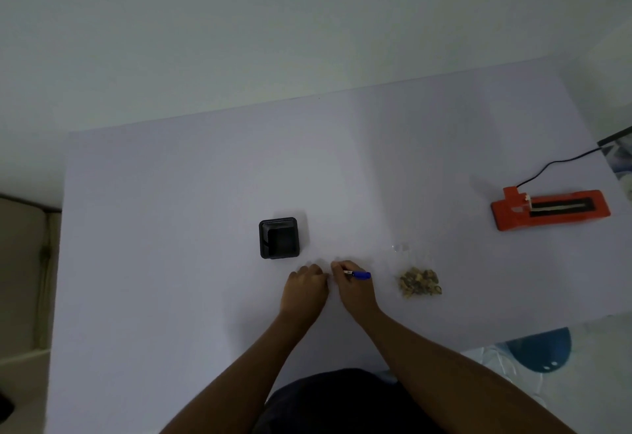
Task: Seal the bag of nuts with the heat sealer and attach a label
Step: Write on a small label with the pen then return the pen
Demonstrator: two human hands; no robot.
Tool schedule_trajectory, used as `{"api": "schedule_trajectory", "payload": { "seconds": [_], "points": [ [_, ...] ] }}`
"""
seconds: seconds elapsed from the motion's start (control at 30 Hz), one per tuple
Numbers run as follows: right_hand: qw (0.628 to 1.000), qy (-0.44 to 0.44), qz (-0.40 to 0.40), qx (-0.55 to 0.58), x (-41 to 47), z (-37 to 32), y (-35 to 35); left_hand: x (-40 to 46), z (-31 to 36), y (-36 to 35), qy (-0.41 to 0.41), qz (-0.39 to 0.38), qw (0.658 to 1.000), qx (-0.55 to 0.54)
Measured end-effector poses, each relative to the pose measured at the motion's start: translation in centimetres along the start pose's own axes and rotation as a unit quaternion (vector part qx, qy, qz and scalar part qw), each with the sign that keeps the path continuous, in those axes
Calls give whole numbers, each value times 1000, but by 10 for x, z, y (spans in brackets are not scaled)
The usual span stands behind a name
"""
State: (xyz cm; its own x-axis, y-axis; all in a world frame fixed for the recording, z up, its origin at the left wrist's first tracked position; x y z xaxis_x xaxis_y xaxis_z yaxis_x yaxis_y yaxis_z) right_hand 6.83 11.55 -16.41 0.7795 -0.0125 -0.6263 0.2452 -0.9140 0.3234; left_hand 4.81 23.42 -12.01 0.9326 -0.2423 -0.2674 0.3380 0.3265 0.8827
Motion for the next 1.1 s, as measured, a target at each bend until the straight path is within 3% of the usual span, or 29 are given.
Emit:
{"api": "schedule_trajectory", "payload": {
  "seconds": [0.13, 0.37, 0.6, 0.7, 0.87, 0.97, 1.1],
  "points": [
    [999, -19, 36, 9, -3, 4, 14, -29, -41, 13, 80, 83, 990, -80],
    [999, -4, 32, -15, -19, -21, 7, -58, -62, 0, 165, 40, 973, -156],
    [996, -34, -17, 82, -34, -41, -7, -56, -67, -12, 199, 50, 958, -199],
    [995, -8, -29, 100, -41, -63, -5, -58, -65, 1, 246, 108, 901, -340],
    [988, 41, -48, 141, -54, -115, 10, -63, -56, 44, 278, 176, 722, -609],
    [985, 53, -64, 153, -58, -136, 11, -61, -49, 73, 245, 190, 686, -658],
    [984, 65, -62, 155, -66, -154, 8, -57, -40, 100, 207, 197, 678, -678]
  ]
}}
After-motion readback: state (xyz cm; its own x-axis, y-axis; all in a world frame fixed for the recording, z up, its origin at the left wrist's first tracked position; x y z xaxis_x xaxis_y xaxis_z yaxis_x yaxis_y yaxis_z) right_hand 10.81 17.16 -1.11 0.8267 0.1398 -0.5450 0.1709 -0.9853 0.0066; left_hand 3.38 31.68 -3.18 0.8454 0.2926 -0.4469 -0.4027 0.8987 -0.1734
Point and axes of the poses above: each hand's wrist, its own x-axis towards the middle knuckle, its own y-axis out of the back of the hand, z = x × y, the point moved 9 cm from there along x, towards the middle knuckle, and after that the axes turned 9 degrees about -y, right-handed, at the moved point
